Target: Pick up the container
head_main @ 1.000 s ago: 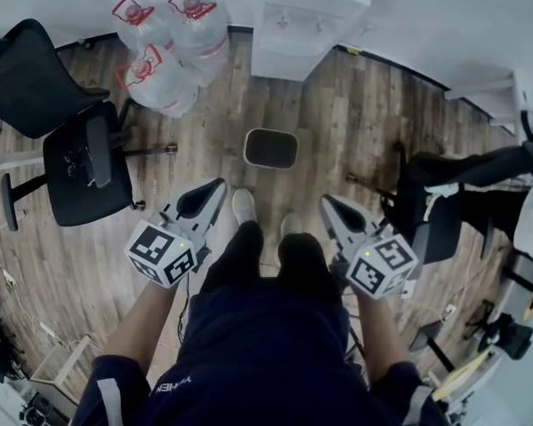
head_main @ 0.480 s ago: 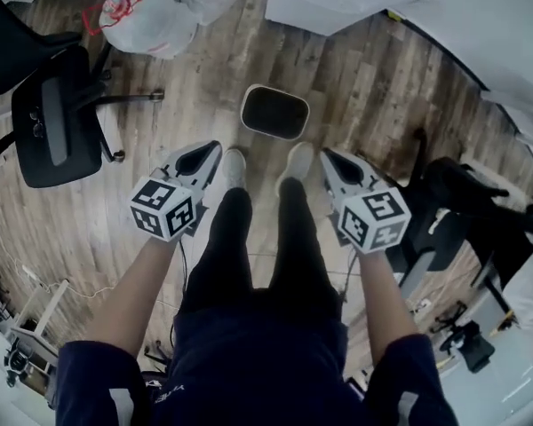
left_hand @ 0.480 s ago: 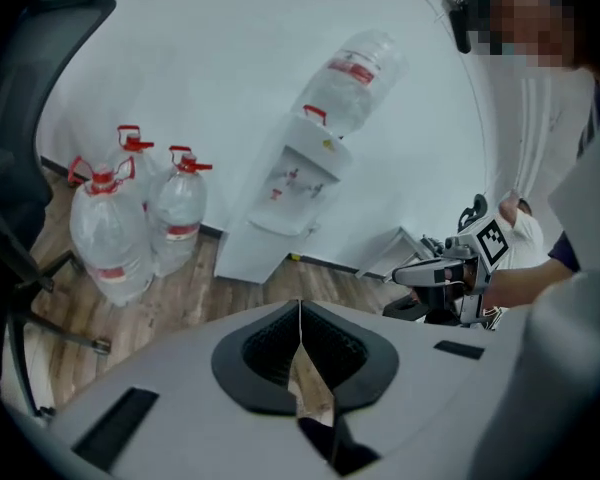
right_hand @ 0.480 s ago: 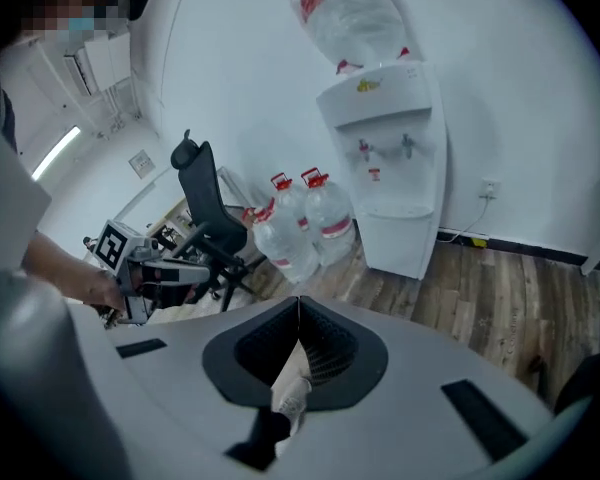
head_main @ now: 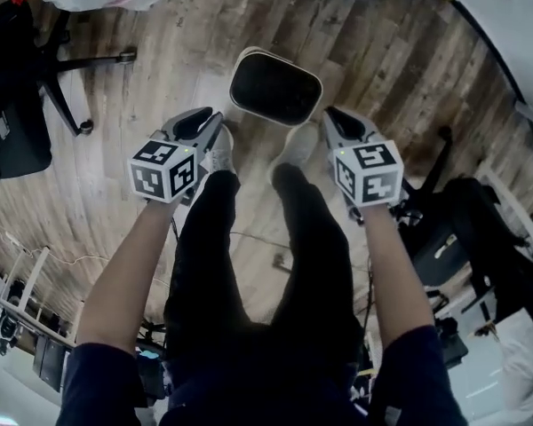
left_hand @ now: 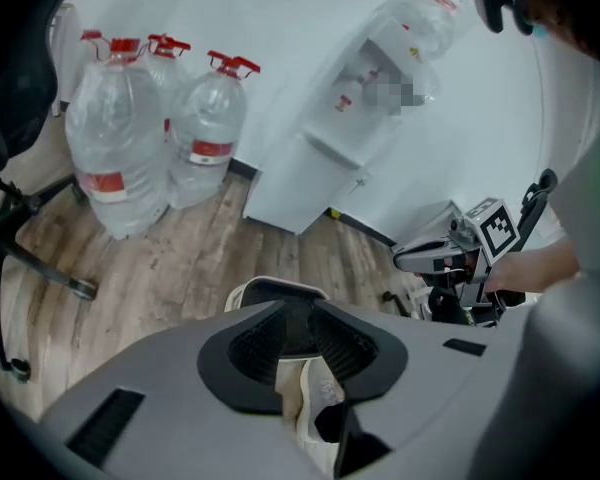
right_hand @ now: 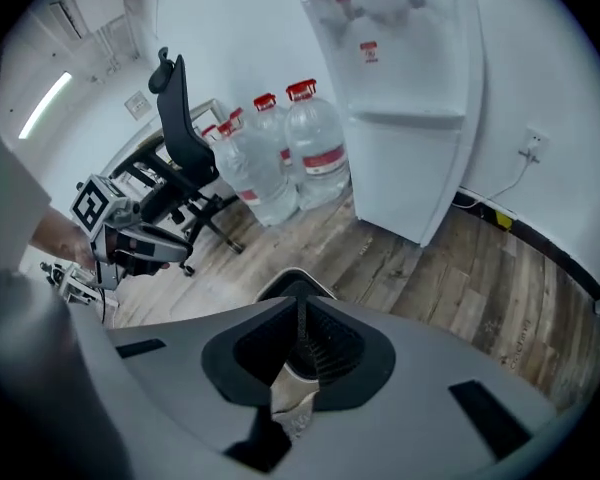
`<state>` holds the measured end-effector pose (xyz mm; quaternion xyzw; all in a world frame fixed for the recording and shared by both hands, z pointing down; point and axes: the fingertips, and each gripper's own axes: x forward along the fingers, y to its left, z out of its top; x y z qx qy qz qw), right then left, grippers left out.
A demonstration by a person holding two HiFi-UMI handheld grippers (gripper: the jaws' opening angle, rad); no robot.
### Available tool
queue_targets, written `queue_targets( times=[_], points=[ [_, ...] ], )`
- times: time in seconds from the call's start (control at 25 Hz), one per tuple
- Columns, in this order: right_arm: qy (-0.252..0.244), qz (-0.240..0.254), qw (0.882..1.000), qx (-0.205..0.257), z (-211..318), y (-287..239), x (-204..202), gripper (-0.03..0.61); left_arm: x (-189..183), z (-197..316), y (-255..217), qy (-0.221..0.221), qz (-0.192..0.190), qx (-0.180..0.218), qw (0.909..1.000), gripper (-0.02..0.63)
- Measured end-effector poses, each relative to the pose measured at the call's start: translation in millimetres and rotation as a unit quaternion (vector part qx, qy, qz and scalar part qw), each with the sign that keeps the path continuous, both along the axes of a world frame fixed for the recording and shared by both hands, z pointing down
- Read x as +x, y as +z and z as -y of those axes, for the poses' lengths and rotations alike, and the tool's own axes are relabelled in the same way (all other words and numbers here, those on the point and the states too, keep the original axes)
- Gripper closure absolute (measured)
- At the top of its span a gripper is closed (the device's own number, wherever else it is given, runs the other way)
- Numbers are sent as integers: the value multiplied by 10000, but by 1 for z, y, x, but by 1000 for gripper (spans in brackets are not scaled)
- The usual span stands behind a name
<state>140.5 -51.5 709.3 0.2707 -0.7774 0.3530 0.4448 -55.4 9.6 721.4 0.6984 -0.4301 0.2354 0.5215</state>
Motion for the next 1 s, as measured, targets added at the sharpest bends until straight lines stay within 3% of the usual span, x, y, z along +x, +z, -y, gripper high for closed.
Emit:
queue_targets(
  times=[0.28, 0.6, 0.88, 1.0],
  points=[
    [-214, -390, 9990, -94, 14, 118, 8, 463, 14, -10, 125, -137, 130, -618, 9979, 442],
    [-540, -1029, 9931, -156, 10, 215, 32, 365, 12, -19, 215, -589, 495, -1227, 9895, 377],
    [-652, -1073, 9916, -315, 5, 264, 33, 362, 21, -31, 268, -544, 385, -1693, 9833, 376],
    [-690, -1166, 9903, -319, 1, 278, 32, 365, 27, -31, 277, -610, 316, -1731, 9825, 430]
  ],
)
